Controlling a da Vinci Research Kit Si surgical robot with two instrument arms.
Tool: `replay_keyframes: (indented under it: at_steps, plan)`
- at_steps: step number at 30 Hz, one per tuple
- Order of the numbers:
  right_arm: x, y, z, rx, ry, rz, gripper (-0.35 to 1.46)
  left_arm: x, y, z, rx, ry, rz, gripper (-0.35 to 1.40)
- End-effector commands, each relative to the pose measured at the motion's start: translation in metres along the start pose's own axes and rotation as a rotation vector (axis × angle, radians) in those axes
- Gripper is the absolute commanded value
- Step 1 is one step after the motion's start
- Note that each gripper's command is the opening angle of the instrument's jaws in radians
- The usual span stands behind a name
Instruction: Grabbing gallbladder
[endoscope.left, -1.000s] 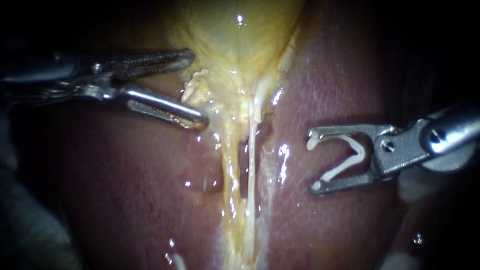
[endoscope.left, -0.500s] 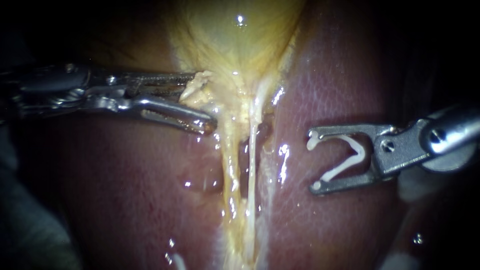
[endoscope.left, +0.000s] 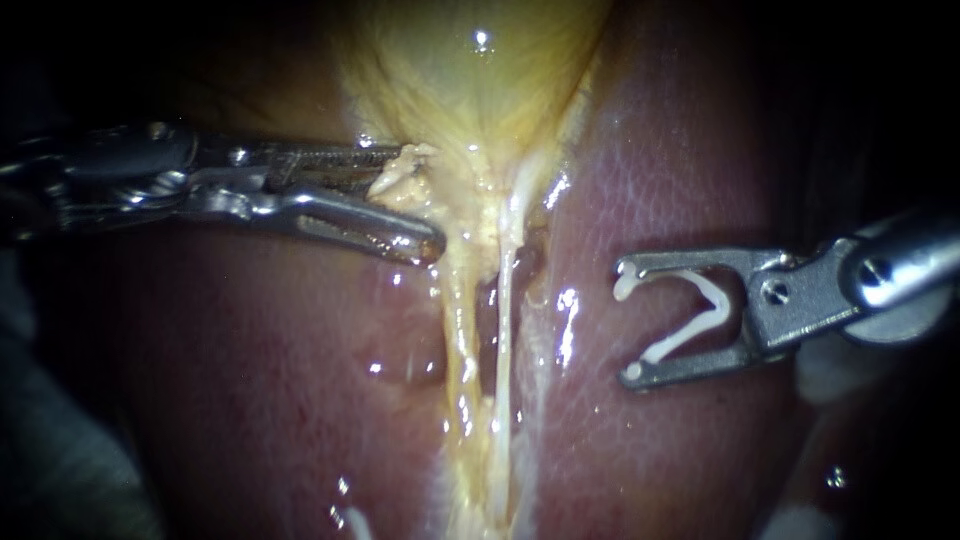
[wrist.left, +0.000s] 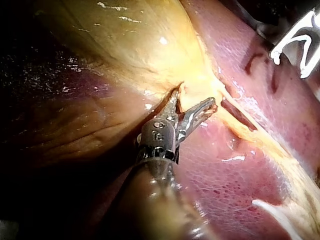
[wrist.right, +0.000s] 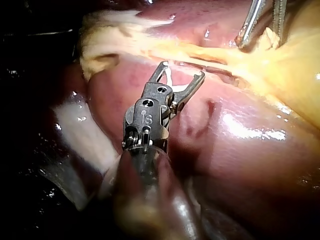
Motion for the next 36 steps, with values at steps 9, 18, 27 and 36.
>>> replay_keyframes:
  at_steps: [9,18,27,36]
  plan:
    - [0.0,0.0,0.0,0.0,0.0,0.0,0.5,0.0001,-0.0001,-0.0002,-0.001,0.0,-0.041,0.39]
    - [0.0,0.0,0.0,0.0,0.0,0.0,0.5,0.0003,0.0003,-0.0007,0.001,-0.008,-0.09,0.14]
    - [0.0,0.0,0.0,0.0,0.0,0.0,0.5,0.0009,0.0005,-0.0014,0.001,-0.019,-0.117,-0.33]
    - [0.0001,0.0,0.0,0.0,0.0,0.0,0.5,0.0015,0.0019,-0.0025,0.004,-0.034,-0.158,-0.35]
